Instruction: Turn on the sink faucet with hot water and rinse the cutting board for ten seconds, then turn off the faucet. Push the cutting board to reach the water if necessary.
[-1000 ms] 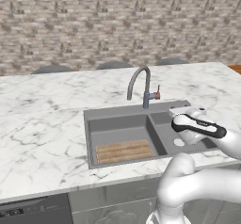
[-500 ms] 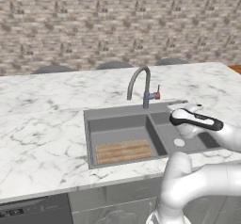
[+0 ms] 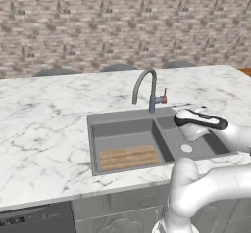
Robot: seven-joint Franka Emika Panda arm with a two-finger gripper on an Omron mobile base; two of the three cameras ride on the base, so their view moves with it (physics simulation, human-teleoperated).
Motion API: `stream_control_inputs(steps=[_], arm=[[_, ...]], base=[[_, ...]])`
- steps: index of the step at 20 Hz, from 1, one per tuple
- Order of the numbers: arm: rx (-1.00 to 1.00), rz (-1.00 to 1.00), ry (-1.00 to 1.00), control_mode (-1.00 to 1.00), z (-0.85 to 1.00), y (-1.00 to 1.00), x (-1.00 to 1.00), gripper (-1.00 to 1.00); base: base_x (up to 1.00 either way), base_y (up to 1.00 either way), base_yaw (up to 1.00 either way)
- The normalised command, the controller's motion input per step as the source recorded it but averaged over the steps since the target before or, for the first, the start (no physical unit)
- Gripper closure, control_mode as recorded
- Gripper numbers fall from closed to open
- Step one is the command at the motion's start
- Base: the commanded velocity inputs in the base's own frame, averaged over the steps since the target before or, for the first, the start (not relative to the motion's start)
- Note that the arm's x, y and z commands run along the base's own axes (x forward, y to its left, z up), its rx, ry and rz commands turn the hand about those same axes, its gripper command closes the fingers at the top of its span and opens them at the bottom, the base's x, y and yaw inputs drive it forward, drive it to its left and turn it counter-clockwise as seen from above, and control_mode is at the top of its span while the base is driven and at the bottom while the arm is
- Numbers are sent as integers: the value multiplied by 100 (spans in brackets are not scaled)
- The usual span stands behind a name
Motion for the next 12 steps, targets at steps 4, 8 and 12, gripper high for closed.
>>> stream_control_inputs(steps=[4, 8, 12], arm=[[0, 0, 0, -100, 0, 7, 26, -100], [0, 0, 0, -100, 0, 11, 21, -100], [0, 0, 0, -100, 0, 5, 36, -100]], base=[[0, 0, 0], [0, 0, 0], [0, 0, 0]])
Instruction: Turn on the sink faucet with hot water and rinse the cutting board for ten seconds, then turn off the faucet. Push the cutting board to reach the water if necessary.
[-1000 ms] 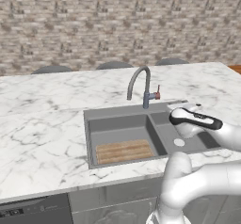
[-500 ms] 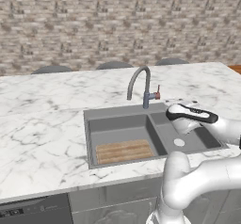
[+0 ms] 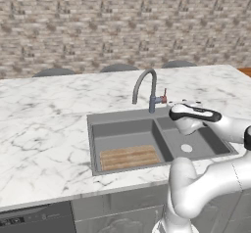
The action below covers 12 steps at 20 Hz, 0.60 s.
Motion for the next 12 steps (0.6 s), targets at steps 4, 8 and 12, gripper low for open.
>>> stream_control_inputs(steps=[4, 8, 12], arm=[[0, 0, 0, -100, 0, 0, 44, -100], [0, 0, 0, -100, 0, 0, 35, -100], [0, 0, 0, -100, 0, 7, 16, -100]], base=[[0, 0, 0], [0, 0, 0], [0, 0, 0]])
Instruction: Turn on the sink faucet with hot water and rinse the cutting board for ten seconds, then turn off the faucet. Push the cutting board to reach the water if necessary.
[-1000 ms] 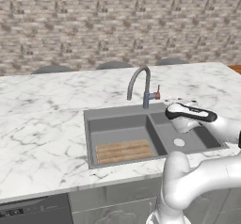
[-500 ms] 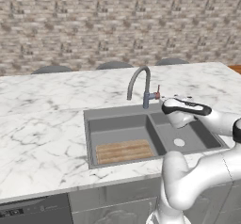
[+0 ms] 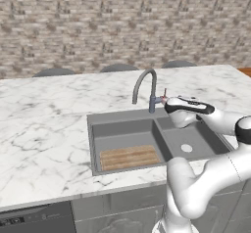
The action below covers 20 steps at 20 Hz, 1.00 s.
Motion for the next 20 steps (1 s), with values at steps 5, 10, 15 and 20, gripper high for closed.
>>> stream_control_inputs(steps=[5, 10, 15, 20], arm=[[0, -1, 0, -100, 0, 15, 15, -100], [0, -1, 0, -100, 0, 9, 21, -100], [0, 0, 0, -100, 0, 0, 21, -100], [0, 0, 0, -100, 0, 0, 19, -100]], base=[[0, 0, 0], [0, 0, 0], [0, 0, 0], [0, 0, 0]])
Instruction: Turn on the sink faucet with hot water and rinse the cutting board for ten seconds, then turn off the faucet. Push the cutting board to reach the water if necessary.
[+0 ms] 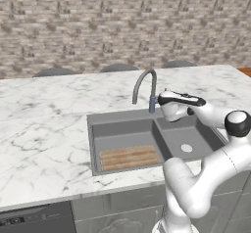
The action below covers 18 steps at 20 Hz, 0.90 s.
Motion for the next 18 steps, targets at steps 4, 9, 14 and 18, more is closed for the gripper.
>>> stream_control_inputs(steps=[4, 9, 14, 18], arm=[[0, 0, 0, -100, 0, 0, 18, -100], [0, 0, 0, -100, 0, 0, 18, -100], [0, 0, 0, -100, 0, 0, 17, -100], [0, 0, 0, -100, 0, 0, 10, -100]], base=[[0, 0, 0], [0, 0, 0], [0, 0, 0], [0, 0, 0]])
